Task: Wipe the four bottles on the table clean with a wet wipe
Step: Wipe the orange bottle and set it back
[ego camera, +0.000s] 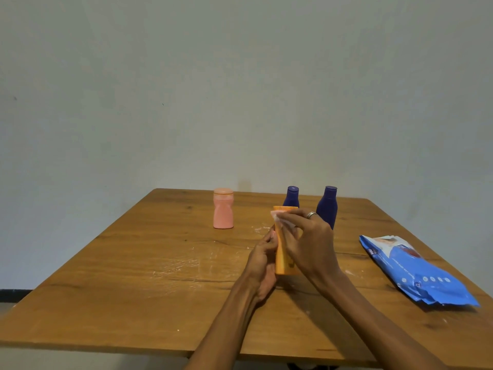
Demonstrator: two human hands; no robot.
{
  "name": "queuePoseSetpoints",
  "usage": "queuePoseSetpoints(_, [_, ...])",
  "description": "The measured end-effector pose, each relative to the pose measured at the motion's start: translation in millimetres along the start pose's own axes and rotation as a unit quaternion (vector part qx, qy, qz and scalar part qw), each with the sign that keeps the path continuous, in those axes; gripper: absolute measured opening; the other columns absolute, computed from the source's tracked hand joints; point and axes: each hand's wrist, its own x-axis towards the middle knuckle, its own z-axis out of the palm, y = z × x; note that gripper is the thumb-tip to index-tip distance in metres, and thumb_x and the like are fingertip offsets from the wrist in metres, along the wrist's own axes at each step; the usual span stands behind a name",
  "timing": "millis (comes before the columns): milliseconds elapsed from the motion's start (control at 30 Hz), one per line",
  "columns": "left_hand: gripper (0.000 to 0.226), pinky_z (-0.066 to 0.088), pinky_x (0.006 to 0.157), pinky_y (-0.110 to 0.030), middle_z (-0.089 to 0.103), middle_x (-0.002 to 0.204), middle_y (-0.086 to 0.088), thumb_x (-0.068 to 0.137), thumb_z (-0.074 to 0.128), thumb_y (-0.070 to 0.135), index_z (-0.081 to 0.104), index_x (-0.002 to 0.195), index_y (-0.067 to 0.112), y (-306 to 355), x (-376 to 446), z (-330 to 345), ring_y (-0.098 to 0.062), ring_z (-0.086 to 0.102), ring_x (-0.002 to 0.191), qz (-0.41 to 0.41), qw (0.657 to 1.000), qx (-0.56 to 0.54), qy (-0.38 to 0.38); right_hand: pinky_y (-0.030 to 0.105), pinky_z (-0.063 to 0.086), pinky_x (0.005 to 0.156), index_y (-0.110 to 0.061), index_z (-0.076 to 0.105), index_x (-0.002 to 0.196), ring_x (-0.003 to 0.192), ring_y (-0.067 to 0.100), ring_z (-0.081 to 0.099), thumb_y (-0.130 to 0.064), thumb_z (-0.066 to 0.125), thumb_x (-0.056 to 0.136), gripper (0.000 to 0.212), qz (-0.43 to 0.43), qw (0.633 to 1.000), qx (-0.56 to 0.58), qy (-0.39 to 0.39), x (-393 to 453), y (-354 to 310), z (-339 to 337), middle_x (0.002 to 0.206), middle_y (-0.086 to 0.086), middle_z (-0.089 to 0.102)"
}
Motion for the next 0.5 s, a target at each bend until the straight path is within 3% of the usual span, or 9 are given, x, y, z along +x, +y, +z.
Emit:
queuePoseSetpoints(100, [0.031, 0.047, 0.103, -0.053, 0.070, 0.121, -0.014, 0.102, 0.047, 0.018, 0.067, 0.126, 0.017, 0.1, -1.6, 0.0, -0.028, 0.065, 0.112, 0.007, 1.000, 0.009, 0.004, 0.004, 0.040, 0.078, -0.014, 0.075, 0.108, 0.095, 0.004, 0.057, -0.009, 0.083, 0.077, 0.033, -0.026, 1.000, -0.012, 0.006, -1.5, -3.6, -0.7, 0.106, 0.005, 0.071])
queuePoseSetpoints(200, [0.033, 0.056, 0.091, -0.050, 0.068, 0.126, -0.016, 0.104, 0.045, 0.020, 0.064, 0.130, 0.020, 2.3, -2.1, 2.3, -0.028, 0.067, 0.108, 0.003, 1.000, 0.010, -0.001, 0.004, 0.041, 0.076, -0.019, 0.074, 0.111, 0.094, 0.000, 0.058, -0.019, 0.078, 0.084, 0.028, 0.028, 0.999, 0.004, 0.040, 4.0, 2.2, -1.7, 0.106, 0.000, 0.071])
queuePoseSetpoints(267, [0.035, 0.059, 0.082, -0.049, 0.068, 0.127, -0.015, 0.104, 0.044, 0.024, 0.058, 0.137, 0.022, 2.7, -1.6, 3.4, -0.029, 0.070, 0.103, -0.002, 1.000, 0.003, -0.003, 0.012, 0.050, 0.076, -0.021, 0.074, 0.109, 0.090, 0.002, 0.060, -0.026, 0.073, 0.088, 0.022, 0.093, 0.991, 0.038, 0.083, 8.2, 8.9, -0.5, 0.101, -0.004, 0.071])
queuePoseSetpoints(367, [0.038, 0.059, 0.082, -0.050, 0.068, 0.128, -0.013, 0.104, 0.044, 0.025, 0.054, 0.141, 0.025, 2.0, -1.1, 3.9, -0.030, 0.070, 0.106, -0.004, 1.000, 0.018, -0.003, 0.035, 0.058, 0.074, -0.023, 0.072, 0.107, 0.090, 0.008, 0.062, -0.029, 0.070, 0.091, 0.018, 0.145, 0.981, 0.052, 0.119, 11.3, 13.6, 1.5, 0.097, -0.007, 0.068])
queuePoseSetpoints(500, [0.041, 0.058, 0.087, -0.048, 0.066, 0.131, -0.012, 0.104, 0.044, 0.027, 0.051, 0.144, 0.022, -0.4, 1.1, 3.4, -0.027, 0.067, 0.113, 0.005, 0.999, 0.048, 0.007, 0.015, 0.048, 0.077, -0.021, 0.071, 0.115, 0.096, 0.008, 0.060, -0.023, 0.068, 0.093, 0.023, 0.130, 0.986, 0.030, 0.102, 9.9, 11.2, 8.3, 0.108, -0.002, 0.067])
